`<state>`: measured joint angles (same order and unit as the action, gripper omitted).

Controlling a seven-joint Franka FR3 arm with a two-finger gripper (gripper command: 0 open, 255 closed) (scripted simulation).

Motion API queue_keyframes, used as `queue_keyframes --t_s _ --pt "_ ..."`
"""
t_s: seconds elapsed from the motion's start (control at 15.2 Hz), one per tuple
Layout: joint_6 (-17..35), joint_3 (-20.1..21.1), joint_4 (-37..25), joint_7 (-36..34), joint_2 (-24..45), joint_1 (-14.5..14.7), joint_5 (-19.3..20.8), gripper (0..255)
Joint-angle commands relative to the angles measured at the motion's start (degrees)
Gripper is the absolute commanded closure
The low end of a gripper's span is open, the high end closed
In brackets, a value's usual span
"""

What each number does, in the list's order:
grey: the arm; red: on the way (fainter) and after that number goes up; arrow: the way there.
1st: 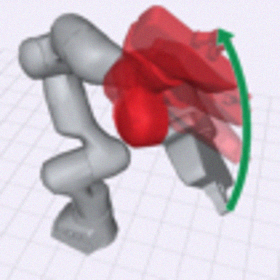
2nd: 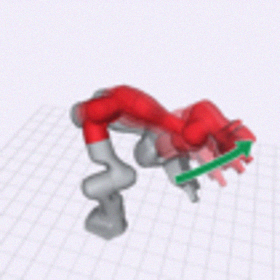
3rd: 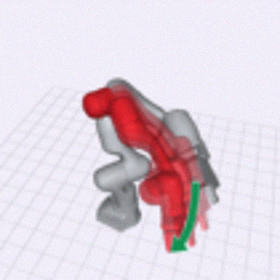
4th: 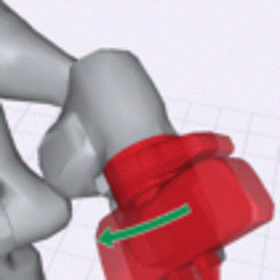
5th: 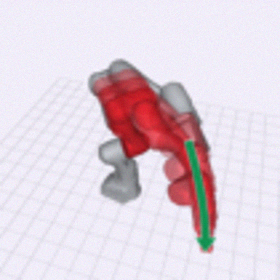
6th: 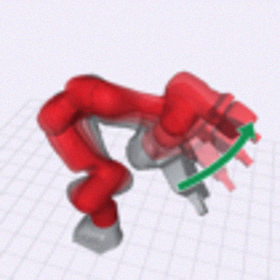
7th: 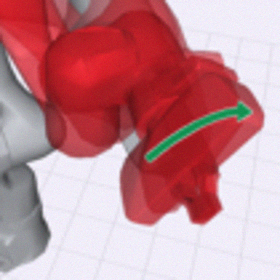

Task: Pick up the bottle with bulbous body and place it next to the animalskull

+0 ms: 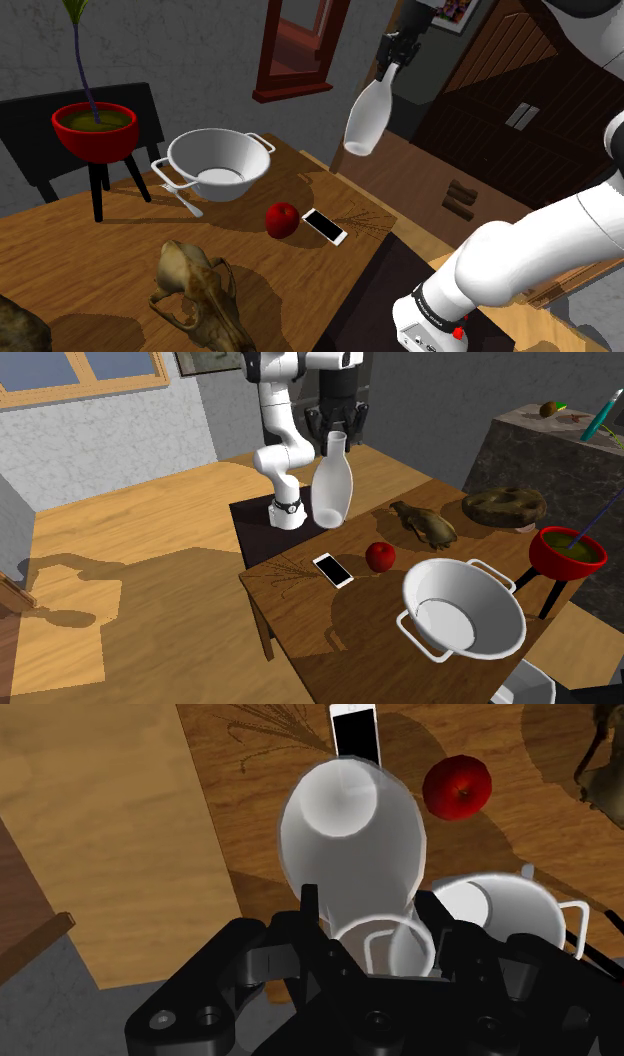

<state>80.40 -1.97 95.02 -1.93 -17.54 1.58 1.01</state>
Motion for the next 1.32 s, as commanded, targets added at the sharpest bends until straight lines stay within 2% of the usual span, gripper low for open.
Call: queue_keyframes --t_s 0.0,0.66,1.25 --pt "0.7 2.0 0.1 -3.1 0.5 1.0 -0.5 255" --pt "5.1 10.9 -1.8 -16.7 7.0 5.7 -1.4 255" --pt "7.3 17.9 -10.2 -28.6 18.1 10.7 0.9 255"
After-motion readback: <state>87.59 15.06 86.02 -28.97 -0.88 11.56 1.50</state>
